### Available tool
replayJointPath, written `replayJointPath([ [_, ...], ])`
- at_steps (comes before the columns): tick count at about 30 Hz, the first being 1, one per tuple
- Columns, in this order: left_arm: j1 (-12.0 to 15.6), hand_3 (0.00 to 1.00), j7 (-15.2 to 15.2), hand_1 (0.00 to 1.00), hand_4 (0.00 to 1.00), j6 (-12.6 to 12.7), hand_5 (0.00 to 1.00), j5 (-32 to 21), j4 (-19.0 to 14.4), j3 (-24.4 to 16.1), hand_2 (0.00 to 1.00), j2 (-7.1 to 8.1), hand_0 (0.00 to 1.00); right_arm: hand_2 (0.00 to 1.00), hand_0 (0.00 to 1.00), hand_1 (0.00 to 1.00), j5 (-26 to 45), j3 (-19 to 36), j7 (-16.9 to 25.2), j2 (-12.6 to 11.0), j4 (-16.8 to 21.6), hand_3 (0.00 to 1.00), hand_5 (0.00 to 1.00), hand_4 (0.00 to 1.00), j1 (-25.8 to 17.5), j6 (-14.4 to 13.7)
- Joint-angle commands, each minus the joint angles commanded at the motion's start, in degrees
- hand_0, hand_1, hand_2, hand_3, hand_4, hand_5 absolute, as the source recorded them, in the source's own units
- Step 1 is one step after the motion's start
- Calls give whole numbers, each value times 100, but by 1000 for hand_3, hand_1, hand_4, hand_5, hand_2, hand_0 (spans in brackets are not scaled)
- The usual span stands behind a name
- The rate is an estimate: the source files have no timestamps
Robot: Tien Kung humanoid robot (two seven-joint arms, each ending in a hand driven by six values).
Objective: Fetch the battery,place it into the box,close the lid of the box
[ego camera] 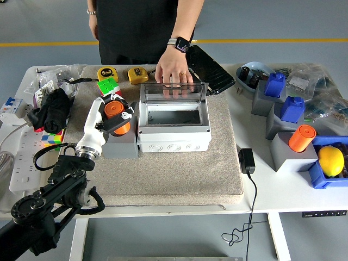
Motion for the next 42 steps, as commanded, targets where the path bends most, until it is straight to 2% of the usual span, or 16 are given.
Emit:
replayJointPath([
  [6,7,191,90,240,613,14,2,251,-214,-24,211,19,233,570,594,602,1,20,0,8,-2,558,443,927,-2,-3],
  [7,-3,187,159,225,556,22,2,377,-322,-24,195,32,224,570,591,602,1,24,-4,9,-4,556,442,926,-7,-1],
  [9,-24,187,251,225,556,50,2,560,-448,-8,195,46,224,570,591,602,-2,29,-9,6,-6,556,442,926,-9,2],
  [14,-247,185,795,222,568,120,2,1471,-880,268,196,141,227,566,591,601,-1,38,-15,-13,2,555,436,924,1,-4],
  [18,-520,185,1179,222,568,152,2,2022,-1011,584,196,195,227,566,591,601,12,40,-17,-15,9,555,436,924,19,-6],
  [19,-611,193,1292,226,670,173,2,2176,-1026,691,202,207,230,563,591,601,18,40,-16,-16,9,554,435,922,21,-7],
  [24,-1007,193,1822,226,670,279,2,2733,-1015,1134,202,235,230,563,591,601,34,41,-19,-26,10,554,435,922,36,-9],
  [25,-1153,209,2021,222,783,308,2,2925,-985,1285,202,238,233,563,592,601,34,41,-21,-33,12,554,435,922,40,-10],
  [30,-1568,209,2492,222,783,300,2,3465,-876,1698,202,208,233,563,592,601,41,29,-21,-50,14,554,435,922,47,-17],
  [31,-1681,215,2634,204,868,275,38,3618,-839,1811,190,189,234,563,591,601,45,23,-21,-54,17,554,435,921,51,-18],
  [36,-2017,215,3138,204,868,152,38,4184,-741,2202,190,99,234,563,591,601,60,8,-20,-56,24,554,435,921,69,-21],
  [37,-2079,225,3251,190,956,122,118,4299,-731,2289,183,77,238,563,592,601,62,4,-20,-57,27,554,434,921,70,-20],
  [42,-2295,225,3591,190,956,68,118,4621,-613,2577,183,-67,238,563,592,601,79,-14,-22,-60,27,554,434,921,72,-22],
])
